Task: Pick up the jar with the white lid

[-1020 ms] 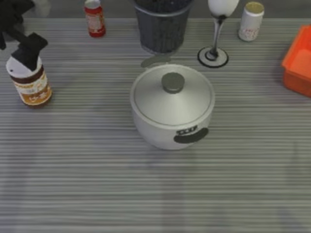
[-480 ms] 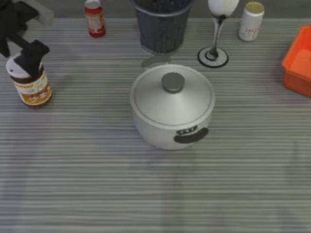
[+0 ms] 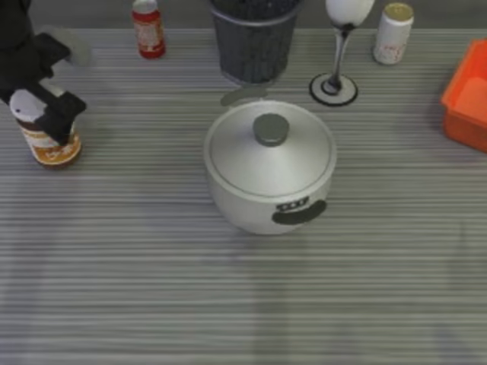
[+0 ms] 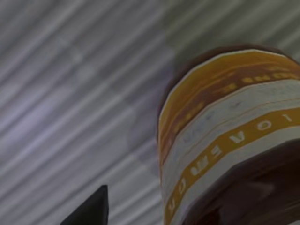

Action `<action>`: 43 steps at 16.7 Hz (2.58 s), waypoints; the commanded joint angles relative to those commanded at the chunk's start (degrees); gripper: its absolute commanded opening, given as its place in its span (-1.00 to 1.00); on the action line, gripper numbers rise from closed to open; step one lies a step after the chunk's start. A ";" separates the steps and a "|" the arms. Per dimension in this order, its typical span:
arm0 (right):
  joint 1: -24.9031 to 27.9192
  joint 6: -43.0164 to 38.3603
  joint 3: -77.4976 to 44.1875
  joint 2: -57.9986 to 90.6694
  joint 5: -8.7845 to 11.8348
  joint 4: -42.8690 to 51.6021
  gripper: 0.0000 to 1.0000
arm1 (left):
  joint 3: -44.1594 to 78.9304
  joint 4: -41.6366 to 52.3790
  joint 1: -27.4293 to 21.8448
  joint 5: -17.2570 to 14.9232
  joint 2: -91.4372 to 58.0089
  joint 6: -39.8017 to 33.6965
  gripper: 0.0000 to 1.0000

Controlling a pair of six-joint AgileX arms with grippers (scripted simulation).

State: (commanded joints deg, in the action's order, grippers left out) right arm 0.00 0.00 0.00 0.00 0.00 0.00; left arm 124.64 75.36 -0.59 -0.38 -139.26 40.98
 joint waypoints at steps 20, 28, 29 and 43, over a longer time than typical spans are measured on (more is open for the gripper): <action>0.00 0.00 0.00 0.00 0.00 0.00 1.00 | -1.07 -1.04 0.03 0.00 0.06 0.04 -1.00; 0.00 0.00 0.00 0.00 0.00 0.00 1.00 | -1.22 -0.99 -0.10 0.02 0.21 0.12 -1.00; 0.00 0.00 0.00 0.00 0.00 0.00 1.00 | -1.95 -0.77 -0.03 0.03 0.97 0.09 -1.00; 0.00 0.00 0.00 0.00 0.00 0.00 1.00 | -21.46 5.38 1.35 0.27 26.87 0.13 -1.00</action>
State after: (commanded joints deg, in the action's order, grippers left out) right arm 0.00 0.00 0.00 0.00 0.00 0.00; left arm 103.18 80.74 0.76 -0.12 -112.38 41.11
